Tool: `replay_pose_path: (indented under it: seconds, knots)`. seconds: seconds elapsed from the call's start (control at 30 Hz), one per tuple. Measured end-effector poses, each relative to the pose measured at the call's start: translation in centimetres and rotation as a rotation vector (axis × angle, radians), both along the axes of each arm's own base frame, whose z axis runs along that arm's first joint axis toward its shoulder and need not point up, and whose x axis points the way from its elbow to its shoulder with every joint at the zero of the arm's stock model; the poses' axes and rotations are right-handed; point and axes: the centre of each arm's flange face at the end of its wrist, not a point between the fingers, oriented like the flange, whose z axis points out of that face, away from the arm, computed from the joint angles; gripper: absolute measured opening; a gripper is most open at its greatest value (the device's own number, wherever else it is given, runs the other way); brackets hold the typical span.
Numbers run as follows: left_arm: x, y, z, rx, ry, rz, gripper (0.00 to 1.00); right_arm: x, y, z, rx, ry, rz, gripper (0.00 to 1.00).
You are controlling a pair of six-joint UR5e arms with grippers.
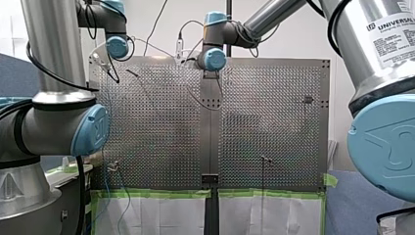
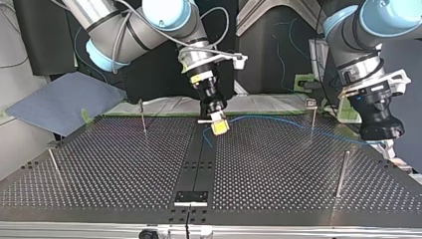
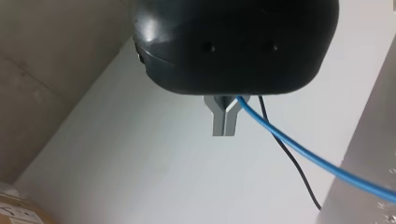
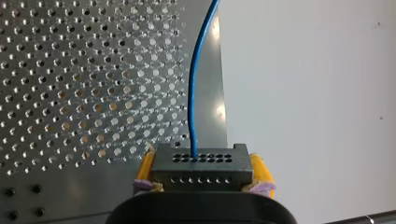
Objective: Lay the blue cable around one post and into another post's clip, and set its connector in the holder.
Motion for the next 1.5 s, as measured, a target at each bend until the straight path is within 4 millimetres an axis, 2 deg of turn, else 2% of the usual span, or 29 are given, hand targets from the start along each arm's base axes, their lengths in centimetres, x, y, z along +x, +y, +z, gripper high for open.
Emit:
replay_pose_path:
  seconds: [0.27,0.5,0.6,0.73,0.9,1.27,1.5]
  knots:
    - [2.6,0.6,0.0,0.001,0.06,-0.008,0.0,1.0,-0.6,2.0,-0.015,-0.022,0.004,0.0]
    - [4.9,2.4,1.0,-0.007,0.054,0.014,0.0,1.5,-1.6,3.2,-0.018,-0.042,-0.01,0.0]
    - [5.4,3.4,1.8,-0.012,0.035,0.014,0.0,2.0,-2.0,2.9,-0.014,-0.039,-0.016,0.0]
    - [6.3,4.7,1.6,-0.008,0.04,0.016,0.0,2.5,-2.4,2.2,-0.009,-0.033,-0.018,0.0]
    - [7.6,6.2,0.2,0.01,0.073,0.034,0.0,3.2,-2.9,1.1,-0.002,-0.023,-0.018,0.0]
    - [10.0,8.1,-2.7,0.033,0.127,0.042,0.0,5.0,-4.3,-2.1,0.016,0.0,-0.017,0.0]
    - [11.2,8.9,-4.4,0.037,0.156,0.033,0.0,5.2,-5.0,-2.6,0.014,-0.006,-0.019,0.0]
